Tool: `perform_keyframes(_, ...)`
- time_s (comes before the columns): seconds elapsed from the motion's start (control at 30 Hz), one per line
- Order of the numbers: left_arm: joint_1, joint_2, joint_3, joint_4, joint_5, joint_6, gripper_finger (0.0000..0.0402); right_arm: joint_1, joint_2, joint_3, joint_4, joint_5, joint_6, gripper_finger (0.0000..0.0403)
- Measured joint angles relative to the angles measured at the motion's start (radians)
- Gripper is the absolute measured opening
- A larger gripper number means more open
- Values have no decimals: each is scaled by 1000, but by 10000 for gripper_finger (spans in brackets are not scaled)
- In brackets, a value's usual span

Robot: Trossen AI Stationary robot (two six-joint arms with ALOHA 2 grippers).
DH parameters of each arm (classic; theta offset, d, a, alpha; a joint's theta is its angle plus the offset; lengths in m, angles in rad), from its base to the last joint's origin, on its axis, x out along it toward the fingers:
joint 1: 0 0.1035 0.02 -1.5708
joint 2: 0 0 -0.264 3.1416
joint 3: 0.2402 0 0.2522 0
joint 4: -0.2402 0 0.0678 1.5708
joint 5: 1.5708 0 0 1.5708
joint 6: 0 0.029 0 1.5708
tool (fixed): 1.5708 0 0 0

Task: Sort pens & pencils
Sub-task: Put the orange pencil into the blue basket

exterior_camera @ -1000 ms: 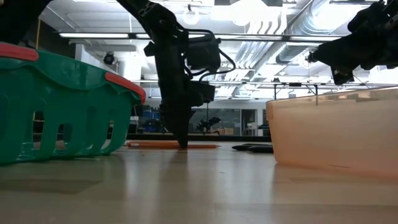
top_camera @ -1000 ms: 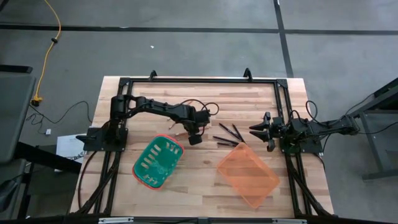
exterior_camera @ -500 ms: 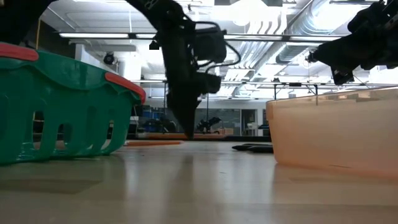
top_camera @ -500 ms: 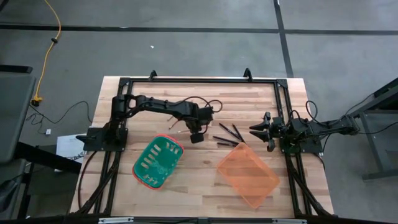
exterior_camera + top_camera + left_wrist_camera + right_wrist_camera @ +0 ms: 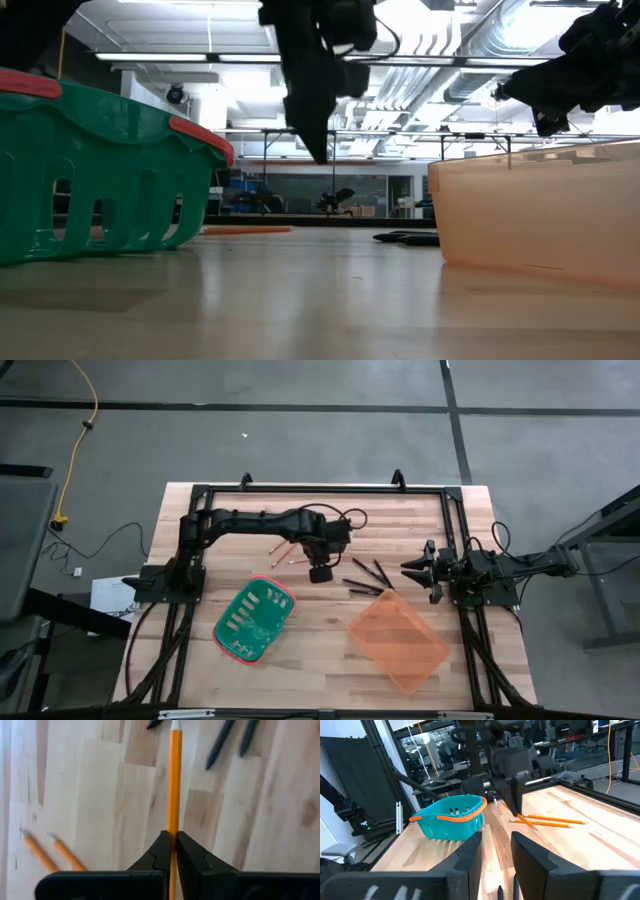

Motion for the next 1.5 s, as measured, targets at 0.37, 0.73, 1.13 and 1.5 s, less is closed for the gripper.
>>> perform_keyframes(0.37, -49, -188, 16, -149, -26, -32, 1, 0, 0, 0, 0, 0, 0, 96)
perform_keyframes(0.73, -102, -402, 9, -238, -34, -167, 1, 0, 0, 0, 0, 0, 0, 96)
perform_keyframes(1.13, -243, -613, -224, -247, -89, -385, 1, 0, 0, 0, 0, 0, 0, 96)
perform_keyframes(1.5, -273, -699, -533, -174, -64, -530, 0, 0, 0, 0, 0, 0, 0, 96)
